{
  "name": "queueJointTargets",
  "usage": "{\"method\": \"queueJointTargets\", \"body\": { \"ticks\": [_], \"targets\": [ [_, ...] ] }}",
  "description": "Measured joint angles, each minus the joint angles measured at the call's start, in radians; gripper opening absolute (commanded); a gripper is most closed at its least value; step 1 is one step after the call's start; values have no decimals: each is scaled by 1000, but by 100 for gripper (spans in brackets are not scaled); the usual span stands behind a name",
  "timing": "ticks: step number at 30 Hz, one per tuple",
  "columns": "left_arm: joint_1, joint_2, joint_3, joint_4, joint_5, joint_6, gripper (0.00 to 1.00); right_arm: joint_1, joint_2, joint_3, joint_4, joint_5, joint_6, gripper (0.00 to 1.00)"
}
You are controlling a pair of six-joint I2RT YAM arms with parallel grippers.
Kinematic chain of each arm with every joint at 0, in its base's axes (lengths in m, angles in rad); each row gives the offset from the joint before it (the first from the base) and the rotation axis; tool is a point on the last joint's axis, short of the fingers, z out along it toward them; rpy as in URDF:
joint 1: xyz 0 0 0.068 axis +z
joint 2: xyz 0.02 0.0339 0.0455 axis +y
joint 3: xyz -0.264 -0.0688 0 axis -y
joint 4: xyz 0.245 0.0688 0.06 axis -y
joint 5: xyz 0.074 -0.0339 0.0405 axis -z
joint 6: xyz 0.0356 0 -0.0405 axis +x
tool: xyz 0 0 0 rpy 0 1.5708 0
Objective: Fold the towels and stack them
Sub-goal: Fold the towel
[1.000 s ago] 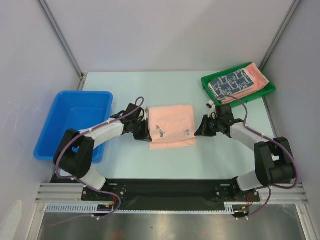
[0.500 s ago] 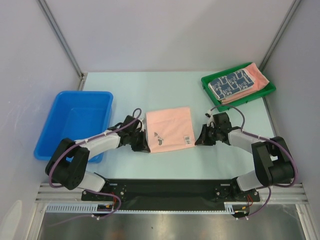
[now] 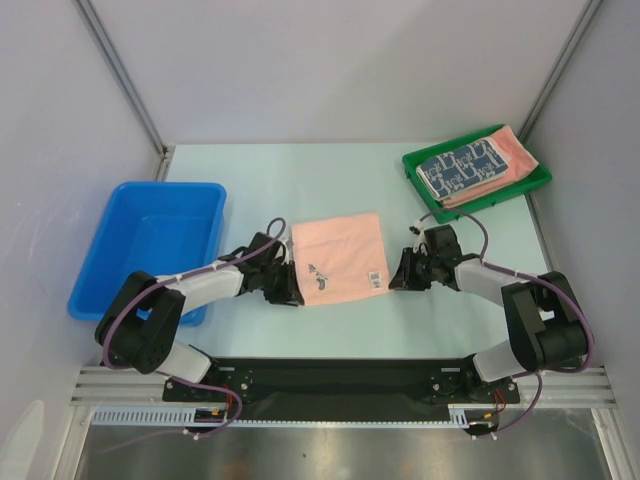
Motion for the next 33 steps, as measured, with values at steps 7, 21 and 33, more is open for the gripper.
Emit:
{"method": "queueJointTargets", "body": {
  "ticks": [7, 21, 33],
  "targets": [
    [-2, -3, 130, -199, -80, 36, 45, 4, -65, 90, -132, 56, -16, 35],
    [156, 394, 751, -237, -27, 271, 34, -35, 478, 790, -154, -137, -224, 19],
    [245, 661, 903, -262, -10, 281, 34, -47, 766, 1015, -199, -127, -293, 24]
  ]
}}
